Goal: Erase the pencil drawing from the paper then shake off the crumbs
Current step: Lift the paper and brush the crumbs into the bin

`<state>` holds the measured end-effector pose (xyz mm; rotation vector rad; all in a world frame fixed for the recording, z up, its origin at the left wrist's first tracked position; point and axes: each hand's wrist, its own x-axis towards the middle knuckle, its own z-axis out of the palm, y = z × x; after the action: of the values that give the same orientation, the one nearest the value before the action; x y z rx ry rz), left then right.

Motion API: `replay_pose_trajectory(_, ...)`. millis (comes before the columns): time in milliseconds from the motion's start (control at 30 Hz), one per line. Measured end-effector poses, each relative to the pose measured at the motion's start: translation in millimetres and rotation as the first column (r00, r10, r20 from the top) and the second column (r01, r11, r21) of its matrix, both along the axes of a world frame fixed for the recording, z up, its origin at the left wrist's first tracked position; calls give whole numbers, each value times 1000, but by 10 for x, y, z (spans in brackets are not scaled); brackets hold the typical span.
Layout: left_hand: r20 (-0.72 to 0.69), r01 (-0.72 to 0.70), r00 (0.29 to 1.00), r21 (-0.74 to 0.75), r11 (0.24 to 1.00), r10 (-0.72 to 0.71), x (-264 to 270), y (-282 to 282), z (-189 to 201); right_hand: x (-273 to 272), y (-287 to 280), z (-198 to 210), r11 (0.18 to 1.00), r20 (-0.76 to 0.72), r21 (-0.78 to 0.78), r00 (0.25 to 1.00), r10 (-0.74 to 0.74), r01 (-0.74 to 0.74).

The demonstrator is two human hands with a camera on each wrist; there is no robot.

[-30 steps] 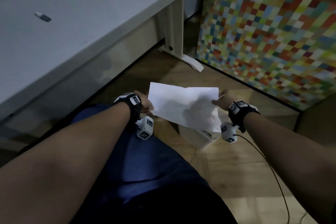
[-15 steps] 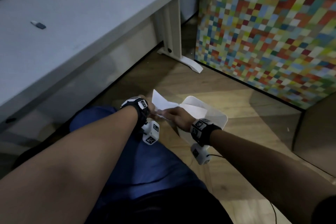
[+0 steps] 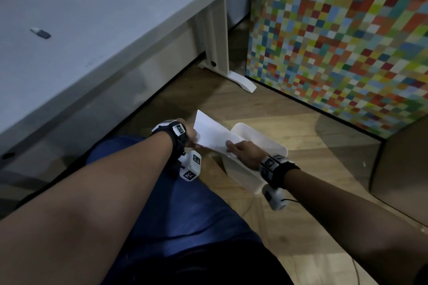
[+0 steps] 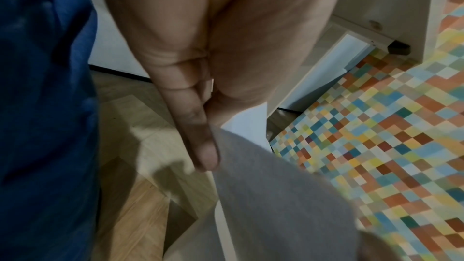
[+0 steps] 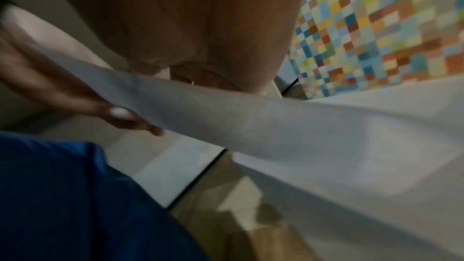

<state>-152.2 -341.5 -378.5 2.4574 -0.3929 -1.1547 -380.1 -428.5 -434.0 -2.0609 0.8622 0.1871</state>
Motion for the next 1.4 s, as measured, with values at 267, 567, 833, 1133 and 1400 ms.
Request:
replay_pose_trajectory(267,135,133,979,151,979,-154,349,-125,-472,42,169,-7,942,240,337,966,-95,9)
replay_pose_trajectory(567,170,167,964,217,962,-206,605,-141,-572,-31,-160,-297,994,-304,-4,946,-109,113)
replay_pose_trajectory(833,99,161,979,163,973,-178,553,-228,-685,275,354,160,953,291,303,955,-65,-28)
replay_pose_trajectory(1133,119,129,982,160,979,-149,840,-278,-760,-266,-97,-367,978,-263,176,963,-64,113)
replay_pose_trajectory(1400,-44,155,987,46,987,-153,62,-113,-18,346,177,229,981,253,192,966,-56,7)
